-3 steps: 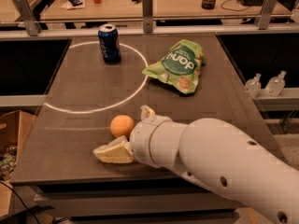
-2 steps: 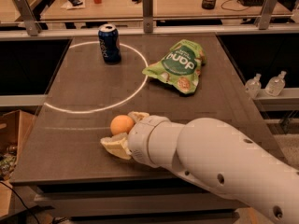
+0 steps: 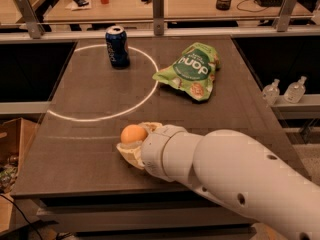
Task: Move orange near green rice chip bag
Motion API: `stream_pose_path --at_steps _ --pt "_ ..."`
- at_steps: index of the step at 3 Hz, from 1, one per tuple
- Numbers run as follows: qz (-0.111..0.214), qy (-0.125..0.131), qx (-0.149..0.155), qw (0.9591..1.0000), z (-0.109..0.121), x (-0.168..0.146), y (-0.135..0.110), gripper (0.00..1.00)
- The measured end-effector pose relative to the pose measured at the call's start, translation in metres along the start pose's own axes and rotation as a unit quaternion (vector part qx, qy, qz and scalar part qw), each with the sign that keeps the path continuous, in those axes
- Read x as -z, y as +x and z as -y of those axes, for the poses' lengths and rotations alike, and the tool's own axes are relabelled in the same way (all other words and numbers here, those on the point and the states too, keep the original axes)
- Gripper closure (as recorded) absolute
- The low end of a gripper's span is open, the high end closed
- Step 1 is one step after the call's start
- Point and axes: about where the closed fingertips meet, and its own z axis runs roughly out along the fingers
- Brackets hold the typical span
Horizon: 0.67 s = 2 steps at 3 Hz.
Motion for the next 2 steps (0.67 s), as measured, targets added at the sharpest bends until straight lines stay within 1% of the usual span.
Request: stream_pose_path --at_steps 1,2 --pt "-0.014 0.050 0.000 0.9986 0.022 0.014 0.019 1.00" --pt "-0.023 0.072 0.001 0.9972 0.036 0.022 0.031 1.00"
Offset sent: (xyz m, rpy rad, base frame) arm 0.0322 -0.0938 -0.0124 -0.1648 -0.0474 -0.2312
